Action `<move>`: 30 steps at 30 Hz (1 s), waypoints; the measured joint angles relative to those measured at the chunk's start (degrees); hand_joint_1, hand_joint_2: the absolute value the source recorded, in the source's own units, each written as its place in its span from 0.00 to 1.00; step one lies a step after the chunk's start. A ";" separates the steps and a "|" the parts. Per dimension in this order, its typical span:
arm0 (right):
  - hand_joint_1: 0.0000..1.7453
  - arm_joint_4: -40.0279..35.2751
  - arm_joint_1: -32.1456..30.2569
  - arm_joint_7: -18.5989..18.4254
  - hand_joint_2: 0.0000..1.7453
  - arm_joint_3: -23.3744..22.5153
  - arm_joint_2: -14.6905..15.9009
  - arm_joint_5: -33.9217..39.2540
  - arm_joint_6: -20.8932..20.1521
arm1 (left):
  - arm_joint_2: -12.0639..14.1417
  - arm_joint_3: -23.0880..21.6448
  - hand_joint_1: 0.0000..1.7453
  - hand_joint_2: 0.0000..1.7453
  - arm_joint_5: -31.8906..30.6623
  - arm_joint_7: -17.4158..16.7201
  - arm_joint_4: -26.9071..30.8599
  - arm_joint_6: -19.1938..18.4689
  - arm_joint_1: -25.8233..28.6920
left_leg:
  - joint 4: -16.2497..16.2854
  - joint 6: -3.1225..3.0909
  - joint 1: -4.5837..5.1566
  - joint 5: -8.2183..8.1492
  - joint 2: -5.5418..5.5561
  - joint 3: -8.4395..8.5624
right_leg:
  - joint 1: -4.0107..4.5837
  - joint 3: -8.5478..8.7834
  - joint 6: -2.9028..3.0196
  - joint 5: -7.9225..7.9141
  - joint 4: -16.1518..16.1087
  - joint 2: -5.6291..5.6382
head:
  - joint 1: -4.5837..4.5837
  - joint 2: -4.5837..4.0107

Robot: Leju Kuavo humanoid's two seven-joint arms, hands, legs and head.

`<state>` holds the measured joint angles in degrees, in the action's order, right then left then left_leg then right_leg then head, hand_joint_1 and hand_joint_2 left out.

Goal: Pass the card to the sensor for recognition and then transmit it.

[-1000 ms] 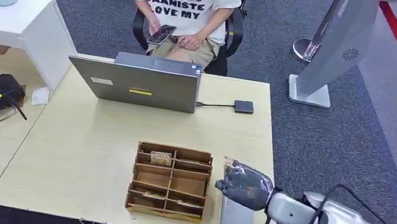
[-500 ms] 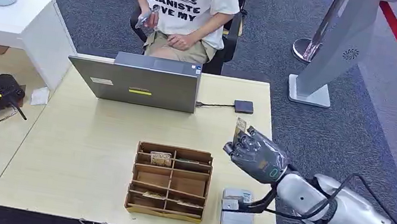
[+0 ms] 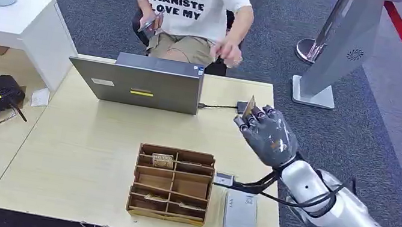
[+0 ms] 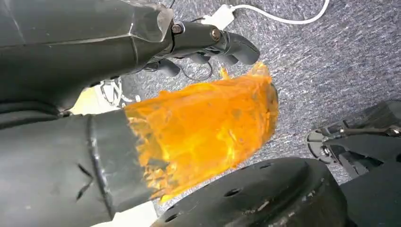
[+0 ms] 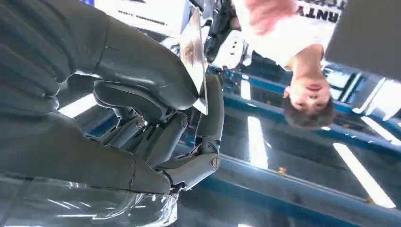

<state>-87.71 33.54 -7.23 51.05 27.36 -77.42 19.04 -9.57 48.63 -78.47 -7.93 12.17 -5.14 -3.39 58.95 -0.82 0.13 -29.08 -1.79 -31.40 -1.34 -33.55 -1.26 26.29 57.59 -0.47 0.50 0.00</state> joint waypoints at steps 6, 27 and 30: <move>1.00 1.05 -0.32 0.15 1.00 -4.13 -6.23 3.39 0.37 | 0.00 -0.15 0.00 0.00 -1.09 0.24 0.02 -0.04 -0.02 | 0.00 0.00 -0.01 0.00 0.00 -0.02 | 0.01 -0.02 0.00 0.00 0.01 0.01 | 0.02 0.00; 0.00 5.35 0.85 1.77 0.00 -10.58 -18.99 10.10 -3.63 | 0.02 -2.01 0.00 0.00 -2.43 1.35 0.02 -0.39 -0.12 | 0.00 0.00 -0.01 0.00 0.00 -0.08 | 0.01 -0.09 0.00 0.01 0.01 0.00 | 0.02 0.00; 0.00 5.35 0.58 1.81 0.00 -10.60 -19.38 10.12 -3.28 | 0.02 -2.01 0.00 0.00 -2.40 1.40 0.02 -0.44 -0.12 | 0.00 0.00 -0.01 0.00 0.00 -0.07 | 0.00 -0.08 0.00 0.01 0.00 0.00 | 0.00 0.00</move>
<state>-82.36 34.12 -5.42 40.46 7.98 -67.30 15.76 -9.55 46.62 -80.87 -6.54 12.20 -5.57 -3.50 58.95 -0.82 0.12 -29.09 -1.79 -31.47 -1.33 -33.63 -1.26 26.29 57.60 -0.47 0.50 0.00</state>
